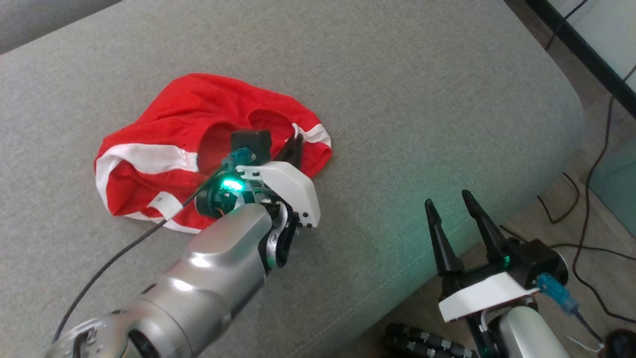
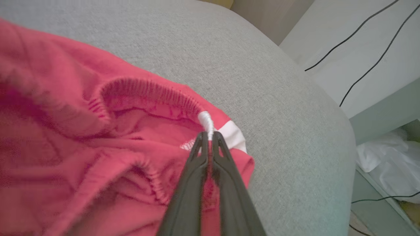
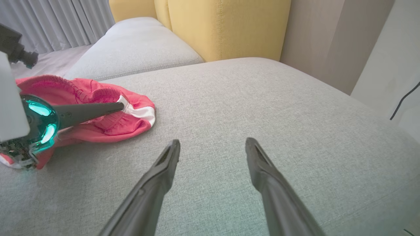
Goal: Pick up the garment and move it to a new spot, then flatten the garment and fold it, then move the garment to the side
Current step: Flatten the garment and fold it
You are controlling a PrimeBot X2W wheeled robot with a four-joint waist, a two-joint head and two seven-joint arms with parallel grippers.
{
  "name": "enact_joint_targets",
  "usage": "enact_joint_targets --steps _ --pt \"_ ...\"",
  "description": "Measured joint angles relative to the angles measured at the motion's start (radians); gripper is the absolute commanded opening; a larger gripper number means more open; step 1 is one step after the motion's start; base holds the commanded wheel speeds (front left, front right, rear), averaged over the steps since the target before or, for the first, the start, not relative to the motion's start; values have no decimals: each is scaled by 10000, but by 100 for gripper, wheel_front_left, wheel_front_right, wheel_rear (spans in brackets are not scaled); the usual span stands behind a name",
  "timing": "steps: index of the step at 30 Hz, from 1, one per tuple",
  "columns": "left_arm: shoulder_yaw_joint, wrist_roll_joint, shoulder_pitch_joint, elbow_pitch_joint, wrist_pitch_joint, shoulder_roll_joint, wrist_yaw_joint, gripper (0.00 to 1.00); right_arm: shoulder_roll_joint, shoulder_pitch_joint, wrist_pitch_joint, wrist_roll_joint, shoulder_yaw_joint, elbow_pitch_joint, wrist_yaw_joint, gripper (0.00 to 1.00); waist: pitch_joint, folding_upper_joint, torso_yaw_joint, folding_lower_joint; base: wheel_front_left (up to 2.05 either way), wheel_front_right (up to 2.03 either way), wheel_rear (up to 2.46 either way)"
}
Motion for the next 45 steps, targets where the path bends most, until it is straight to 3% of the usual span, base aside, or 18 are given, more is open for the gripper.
enact_joint_targets --steps 4,10,13,19,24,27,33,40,45 --pt "-384 -245 -224 318 -247 2 -65 0 29 19 0 0 -157 -46 0 100 -111 0 -3 0 0 0 0" --pt "-794 -571 -504 -161 -838 12 -1081 0 33 57 0 -48 -337 -29 0 100 -501 0 17 0 0 0 0" --pt "-867 -698 -1407 -913 -1187 4 -1551 0 25 138 0 -127 -316 17 0 100 -1011 0 77 0 0 0 0" --pt "-17 -573 -2793 -1386 -1392 -56 -1649 0 -282 533 0 -174 257 251 0 100 -1973 0 301 -2 0 0 0" --pt "483 391 -3280 -2499 -1444 433 -1442 0 -322 697 0 -136 144 222 0 100 -2431 1 963 -2 0 0 0" --pt "431 640 -2664 -3196 -1465 1482 -1011 0 -324 690 0 -98 61 157 0 100 -2503 1 1518 -2 0 0 0" --pt "-17 470 521 -4458 -1407 3446 -161 0 -330 681 0 2 -77 54 0 100 -2359 0 2623 -1 0 0 0" --pt "224 485 2383 -5565 -1406 4456 462 0 -577 592 0 207 -472 -163 0 100 -1895 0 3675 0 0 0 0" --pt "974 928 2894 -5998 -1407 4696 581 0 -897 -4 0 604 -583 17 0 100 -1618 0 4354 0 0 0 0"
